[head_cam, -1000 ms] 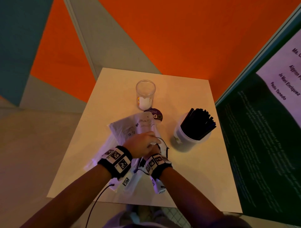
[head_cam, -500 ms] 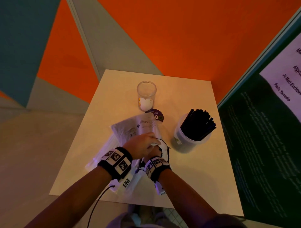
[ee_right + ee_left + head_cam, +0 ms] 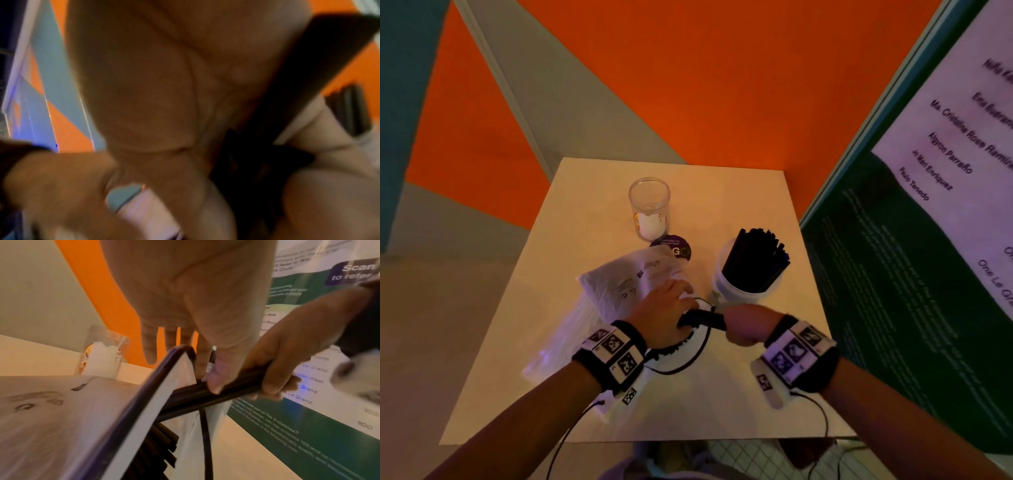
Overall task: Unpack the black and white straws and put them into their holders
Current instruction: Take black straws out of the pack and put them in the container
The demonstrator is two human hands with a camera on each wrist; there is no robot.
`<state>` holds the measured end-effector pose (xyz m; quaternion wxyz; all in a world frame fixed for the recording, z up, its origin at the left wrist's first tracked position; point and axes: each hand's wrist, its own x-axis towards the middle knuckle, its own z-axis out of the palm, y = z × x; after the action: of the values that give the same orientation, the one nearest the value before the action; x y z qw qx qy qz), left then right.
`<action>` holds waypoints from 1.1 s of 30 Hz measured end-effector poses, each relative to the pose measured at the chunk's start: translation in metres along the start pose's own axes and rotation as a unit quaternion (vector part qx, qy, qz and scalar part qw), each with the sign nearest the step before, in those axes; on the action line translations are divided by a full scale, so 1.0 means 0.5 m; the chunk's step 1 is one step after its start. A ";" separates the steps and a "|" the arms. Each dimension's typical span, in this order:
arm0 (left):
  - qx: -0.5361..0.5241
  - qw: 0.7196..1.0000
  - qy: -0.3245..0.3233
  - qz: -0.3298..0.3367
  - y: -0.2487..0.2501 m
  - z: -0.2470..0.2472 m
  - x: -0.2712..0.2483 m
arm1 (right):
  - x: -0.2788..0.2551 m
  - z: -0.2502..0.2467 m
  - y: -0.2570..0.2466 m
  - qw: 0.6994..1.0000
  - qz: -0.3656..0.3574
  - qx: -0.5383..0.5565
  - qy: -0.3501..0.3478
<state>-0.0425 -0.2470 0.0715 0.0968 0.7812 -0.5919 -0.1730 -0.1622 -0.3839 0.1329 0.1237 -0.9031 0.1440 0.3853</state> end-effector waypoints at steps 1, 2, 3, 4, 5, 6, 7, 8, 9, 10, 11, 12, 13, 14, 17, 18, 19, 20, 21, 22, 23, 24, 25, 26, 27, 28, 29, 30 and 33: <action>0.013 1.000 -0.003 0.013 0.009 0.007 0.008 | -0.028 -0.015 0.021 1.000 0.004 -0.025 -0.008; 0.016 0.999 -0.005 0.029 0.019 0.013 0.017 | -0.055 -0.032 0.040 0.999 0.004 -0.043 -0.013; 0.009 0.999 -0.003 0.048 0.031 0.015 0.027 | -0.082 -0.047 0.056 0.999 0.003 -0.046 -0.019; -0.012 0.998 0.003 0.065 0.044 0.016 0.038 | -0.105 -0.060 0.069 0.999 0.002 -0.037 -0.027; -0.047 0.996 0.013 0.078 0.057 0.016 0.049 | -0.124 -0.073 0.078 0.999 -0.007 -0.023 -0.032; -0.091 0.992 0.019 0.081 0.071 0.015 0.059 | -0.140 -0.083 0.087 0.999 -0.019 -0.001 -0.034; -0.129 0.988 0.020 0.078 0.083 0.012 0.068 | -0.153 -0.091 0.095 0.999 -0.031 0.027 -0.029; -0.151 0.986 0.015 0.073 0.092 0.009 0.075 | -0.164 -0.099 0.104 0.997 -0.042 0.054 -0.019; -0.156 0.986 0.011 0.067 0.096 0.006 0.081 | -0.174 -0.106 0.113 0.995 -0.053 0.082 -0.007; -0.150 0.987 0.010 0.060 0.096 0.004 0.086 | -0.181 -0.112 0.128 0.992 -0.062 0.112 0.005; -0.147 0.988 0.012 0.051 0.093 0.003 0.088 | -0.186 -0.116 0.143 0.986 -0.072 0.146 0.021; -0.149 0.988 0.019 0.039 0.088 0.001 0.089 | -0.188 -0.119 0.159 0.977 -0.082 0.189 0.052; -0.158 0.986 0.032 0.029 0.081 0.000 0.088 | -0.188 -0.120 0.175 0.959 -0.092 0.247 0.104; -0.170 0.984 0.046 0.021 0.075 -0.001 0.087 | -0.185 -0.119 0.188 0.928 -0.102 0.315 0.170; -0.212 0.975 0.064 0.019 0.068 -0.006 0.092 | -0.162 -0.098 0.187 0.828 -0.143 0.444 0.312; -0.217 0.974 0.064 0.022 0.071 -0.008 0.097 | -0.146 -0.085 0.175 0.814 -0.155 0.456 0.324; -0.218 0.974 0.062 0.027 0.076 -0.010 0.104 | -0.131 -0.073 0.160 0.807 -0.159 0.465 0.327; -0.216 0.974 0.059 0.030 0.083 -0.010 0.109 | -0.118 -0.064 0.143 0.801 -0.157 0.476 0.327; -0.216 0.974 0.057 0.030 0.089 -0.010 0.115 | -0.108 -0.059 0.131 0.786 -0.159 0.495 0.334; -0.221 0.973 0.058 0.026 0.095 -0.012 0.119 | -0.102 -0.058 0.124 0.759 -0.168 0.523 0.350; -0.232 0.971 0.064 0.021 0.096 -0.013 0.122 | -0.099 -0.057 0.123 0.716 -0.184 0.560 0.374; -0.247 0.966 0.074 0.015 0.098 -0.016 0.125 | -0.098 -0.056 0.125 0.663 -0.202 0.598 0.402; -0.263 0.961 0.087 0.014 0.101 -0.021 0.127 | -0.098 -0.053 0.127 0.613 -0.224 0.627 0.425; -0.284 0.954 0.099 0.012 0.104 -0.028 0.131 | -0.097 -0.048 0.126 0.576 -0.246 0.645 0.438; -0.300 0.947 0.111 0.016 0.108 -0.035 0.135 | -0.093 -0.041 0.120 0.561 -0.265 0.646 0.444; -0.308 0.943 0.127 0.023 0.113 -0.041 0.141 | -0.089 -0.035 0.110 0.566 -0.277 0.634 0.449; -0.307 0.941 0.139 0.032 0.118 -0.047 0.147 | -0.084 -0.030 0.098 0.576 -0.289 0.617 0.452; -0.314 0.938 0.142 0.036 0.124 -0.054 0.153 | -0.081 -0.030 0.089 0.584 -0.294 0.605 0.455; -0.357 0.926 0.116 0.036 0.136 -0.074 0.172 | -0.092 -0.059 0.099 0.577 -0.293 0.608 0.460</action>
<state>-0.0681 -0.3505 0.1164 0.4432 0.6880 -0.5034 -0.2773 -0.1907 -0.4320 0.1806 0.6672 -0.6649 0.1097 -0.3173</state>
